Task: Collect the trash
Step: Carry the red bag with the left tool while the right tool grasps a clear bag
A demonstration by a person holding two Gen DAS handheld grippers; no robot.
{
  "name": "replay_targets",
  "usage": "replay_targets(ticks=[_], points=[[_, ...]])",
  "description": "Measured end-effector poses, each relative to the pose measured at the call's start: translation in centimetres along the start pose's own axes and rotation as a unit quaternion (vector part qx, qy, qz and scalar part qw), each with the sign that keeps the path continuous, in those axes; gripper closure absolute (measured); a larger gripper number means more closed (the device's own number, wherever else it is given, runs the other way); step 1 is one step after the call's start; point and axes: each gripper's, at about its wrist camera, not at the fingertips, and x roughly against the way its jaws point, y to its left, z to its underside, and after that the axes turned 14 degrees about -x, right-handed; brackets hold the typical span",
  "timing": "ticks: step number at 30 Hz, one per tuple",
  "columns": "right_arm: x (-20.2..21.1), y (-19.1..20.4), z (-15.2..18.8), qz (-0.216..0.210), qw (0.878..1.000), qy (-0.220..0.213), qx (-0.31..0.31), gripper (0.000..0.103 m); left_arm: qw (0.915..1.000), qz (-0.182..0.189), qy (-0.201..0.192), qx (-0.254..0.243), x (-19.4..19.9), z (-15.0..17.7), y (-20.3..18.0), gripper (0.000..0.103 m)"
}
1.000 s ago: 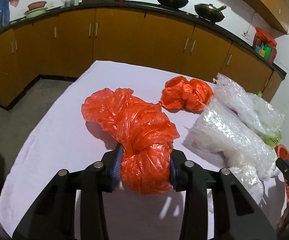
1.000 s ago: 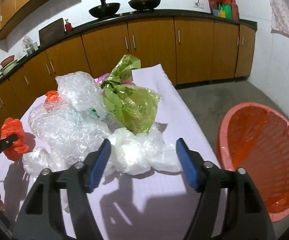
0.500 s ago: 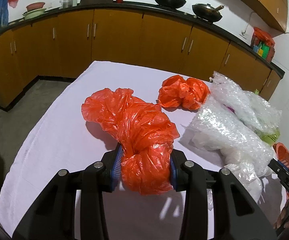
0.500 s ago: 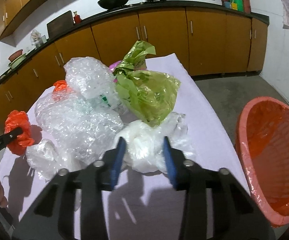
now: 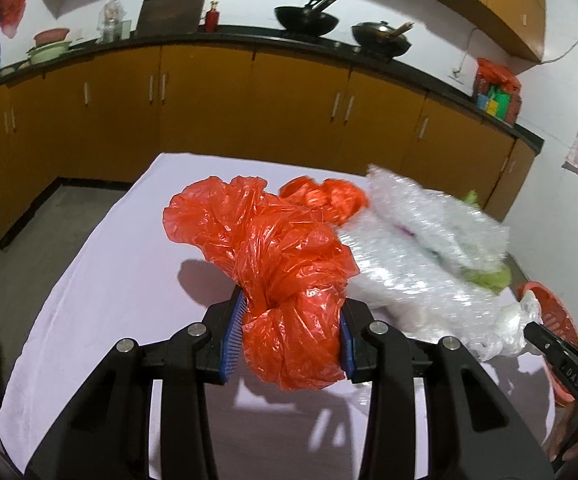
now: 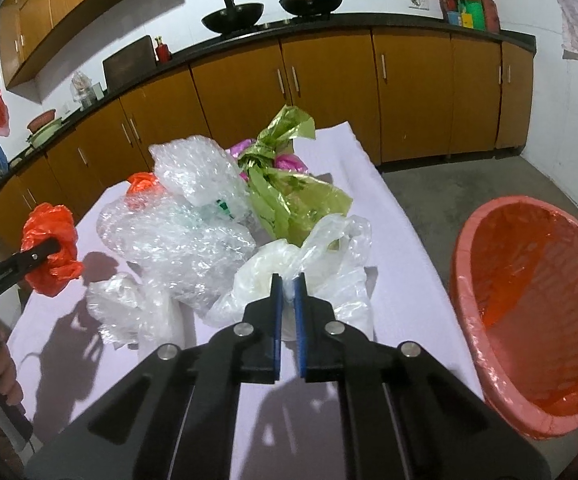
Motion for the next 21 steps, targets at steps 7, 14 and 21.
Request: replay_targets(ticks=[7,14,21], points=[[3.2,-0.9,-1.1,0.000,0.999,-0.036,-0.005,0.096,0.9989,0.032,-0.025,-0.024,1.4,-1.2,-2.8,0.064],[6.1,-2.0,-2.0,0.015,0.997,-0.078,-0.005,0.096,0.9949,0.073,-0.043,-0.055,2.2,-2.2,-6.7,0.064],[8.7,-4.5,-2.7,0.052,0.992,-0.117,-0.008,0.096,0.9877,0.120,-0.052,-0.087,2.6,-2.7,-11.0,0.064]])
